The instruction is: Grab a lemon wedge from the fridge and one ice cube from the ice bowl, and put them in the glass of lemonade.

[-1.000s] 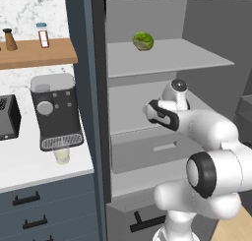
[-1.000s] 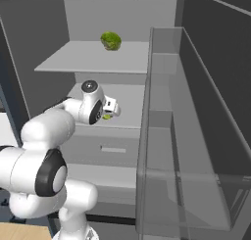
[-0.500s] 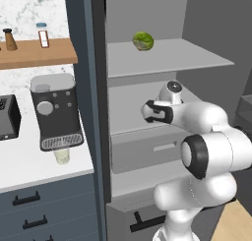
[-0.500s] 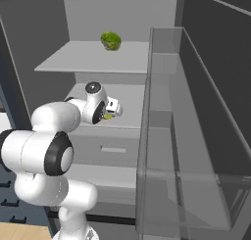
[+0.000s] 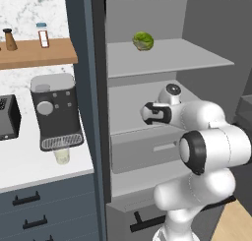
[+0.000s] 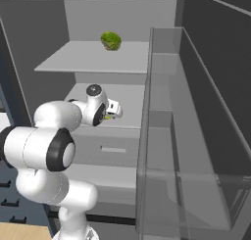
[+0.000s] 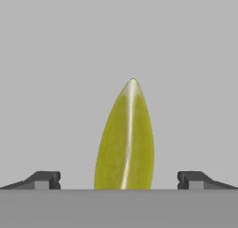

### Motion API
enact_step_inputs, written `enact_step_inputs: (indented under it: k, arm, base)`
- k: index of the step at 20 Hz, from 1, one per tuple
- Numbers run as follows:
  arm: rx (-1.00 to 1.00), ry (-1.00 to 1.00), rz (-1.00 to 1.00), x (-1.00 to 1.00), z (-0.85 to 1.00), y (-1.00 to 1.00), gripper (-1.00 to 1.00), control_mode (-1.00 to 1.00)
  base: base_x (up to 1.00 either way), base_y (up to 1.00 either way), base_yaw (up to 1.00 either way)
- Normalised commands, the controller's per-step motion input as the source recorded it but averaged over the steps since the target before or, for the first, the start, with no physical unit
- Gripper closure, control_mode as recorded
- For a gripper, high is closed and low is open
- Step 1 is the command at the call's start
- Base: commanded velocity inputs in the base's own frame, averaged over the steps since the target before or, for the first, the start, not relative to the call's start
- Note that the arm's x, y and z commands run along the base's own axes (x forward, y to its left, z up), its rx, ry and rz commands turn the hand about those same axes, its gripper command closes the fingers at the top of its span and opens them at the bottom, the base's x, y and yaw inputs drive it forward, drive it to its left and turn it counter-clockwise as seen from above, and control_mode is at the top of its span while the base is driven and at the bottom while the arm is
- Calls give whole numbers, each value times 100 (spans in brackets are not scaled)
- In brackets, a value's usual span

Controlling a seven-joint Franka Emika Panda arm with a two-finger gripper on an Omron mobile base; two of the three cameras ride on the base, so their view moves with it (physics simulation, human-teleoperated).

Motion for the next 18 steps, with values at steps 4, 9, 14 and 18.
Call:
enact_step_inputs:
  k: [4, 9, 14, 18]
  arm:
    - [0, 0, -2, 48, 1, -2, -100, -100]
    - [0, 3, -1, 12, -22, 0, -100, -100]
    - [0, 2, 0, 0, -25, 0, -100, -100]
    - [0, 0, 0, 0, 0, 0, -100, -100]
  base:
    - [0, 0, 0]
    - [0, 0, 0]
    - [0, 0, 0]
    - [0, 0, 0]
